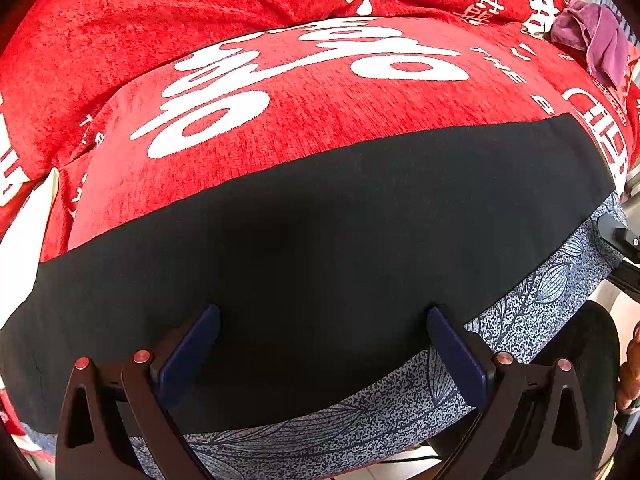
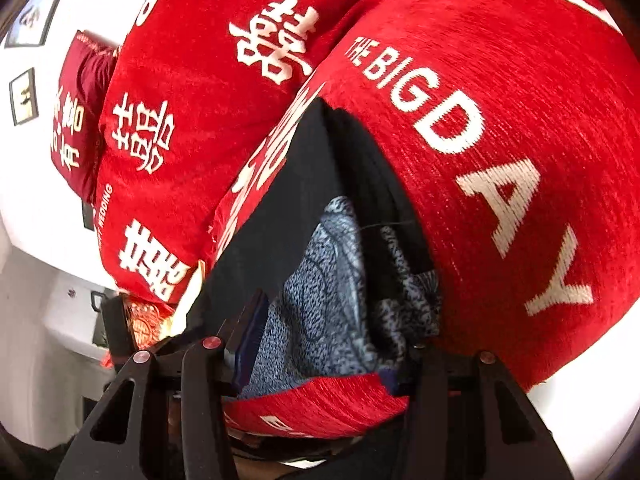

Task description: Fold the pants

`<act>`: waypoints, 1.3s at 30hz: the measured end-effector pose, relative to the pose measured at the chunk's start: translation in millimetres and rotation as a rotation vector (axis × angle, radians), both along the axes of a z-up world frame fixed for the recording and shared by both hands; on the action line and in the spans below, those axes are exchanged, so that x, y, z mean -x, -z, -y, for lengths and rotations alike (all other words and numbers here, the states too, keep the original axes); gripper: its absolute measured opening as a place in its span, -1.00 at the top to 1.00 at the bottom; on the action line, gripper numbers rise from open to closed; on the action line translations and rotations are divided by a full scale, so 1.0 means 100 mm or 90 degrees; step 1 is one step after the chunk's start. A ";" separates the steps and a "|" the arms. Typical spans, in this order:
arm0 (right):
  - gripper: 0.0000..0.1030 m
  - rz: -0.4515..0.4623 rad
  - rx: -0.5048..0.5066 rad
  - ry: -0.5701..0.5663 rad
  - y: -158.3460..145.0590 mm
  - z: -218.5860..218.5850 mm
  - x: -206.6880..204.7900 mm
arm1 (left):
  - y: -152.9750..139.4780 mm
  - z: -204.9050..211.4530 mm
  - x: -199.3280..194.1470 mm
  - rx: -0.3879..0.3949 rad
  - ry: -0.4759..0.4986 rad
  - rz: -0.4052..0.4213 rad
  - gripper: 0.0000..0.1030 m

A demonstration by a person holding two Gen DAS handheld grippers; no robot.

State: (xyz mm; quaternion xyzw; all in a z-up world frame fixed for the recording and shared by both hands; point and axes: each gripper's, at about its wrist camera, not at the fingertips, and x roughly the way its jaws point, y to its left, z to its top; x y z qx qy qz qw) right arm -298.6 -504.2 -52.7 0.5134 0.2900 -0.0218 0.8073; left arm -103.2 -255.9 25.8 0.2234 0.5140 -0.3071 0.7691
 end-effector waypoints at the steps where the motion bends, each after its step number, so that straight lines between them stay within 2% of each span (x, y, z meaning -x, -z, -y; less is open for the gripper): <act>1: -0.19 0.002 0.005 -0.003 -0.01 0.00 -0.01 | 0.00 -0.01 0.00 0.001 0.001 -0.002 -1.00; 2: -0.38 0.008 0.009 -0.009 -0.04 -0.02 -0.04 | -0.01 -0.01 -0.01 0.003 0.001 -0.006 -1.00; 3: -0.46 0.013 0.010 -0.014 -0.06 -0.03 -0.06 | -0.02 -0.03 -0.03 0.004 -0.001 -0.014 -1.00; 4: -0.51 0.013 0.015 -0.015 -0.09 -0.06 -0.09 | -0.05 -0.05 -0.05 0.003 -0.011 -0.021 -1.00; 6: -0.44 -0.008 0.046 -0.019 -0.15 -0.10 -0.12 | -0.10 -0.17 -0.15 0.016 -0.049 -0.043 -1.00; 7: 0.06 -0.028 0.083 -0.016 -0.22 -0.15 -0.12 | -0.11 -0.22 -0.20 0.022 -0.062 -0.050 -1.00; 8: 0.69 -0.034 0.095 -0.017 -0.24 -0.16 -0.12 | -0.11 -0.27 -0.25 0.020 -0.076 -0.052 -1.00; 10: 0.69 -0.035 0.113 -0.008 -0.32 -0.22 -0.09 | -0.01 -0.38 -0.33 -0.002 -0.101 -0.050 -1.00; 12: 0.70 -0.037 0.162 -0.004 -0.49 -0.34 -0.09 | 0.01 -0.39 -0.31 0.003 -0.091 -0.034 -1.00; 15: 0.71 -0.025 0.250 -0.011 -0.89 -0.55 -0.15 | 0.03 -0.37 -0.29 0.001 -0.092 -0.022 -1.00; 17: 0.71 -0.017 0.317 -0.028 -1.15 -0.70 -0.23 | 0.00 -0.40 -0.31 0.006 -0.092 -0.040 -1.00; 19: 0.71 -0.010 0.386 -0.050 -1.41 -0.89 -0.30 | -0.09 -0.52 -0.36 0.025 -0.112 -0.059 -1.00; 23: 0.71 0.003 0.524 -0.093 -1.83 -1.31 -0.41 | -0.29 -0.89 -0.50 0.083 -0.160 -0.052 -1.00; 27: 0.71 0.035 0.655 -0.156 -2.15 -1.93 -0.63 | -0.28 -1.39 -0.75 0.110 -0.220 -0.069 -1.00; 30: 0.71 0.060 0.740 -0.214 -2.21 -2.42 -0.82 | -0.17 -1.85 -0.92 0.135 -0.279 -0.102 -1.00; 34: 0.71 0.078 0.816 -0.308 -2.05 -3.08 -1.12 | -0.08 -2.35 -1.07 0.159 -0.328 -0.121 -1.00; 36: 0.71 0.073 0.845 -0.351 -1.88 -3.37 -1.27 | -0.04 -2.55 -1.10 0.169 -0.334 -0.133 -1.00; 39: 0.71 0.052 0.898 -0.419 -1.51 -3.77 -1.48 | -0.03 -2.79 -1.14 0.177 -0.340 -0.125 -1.00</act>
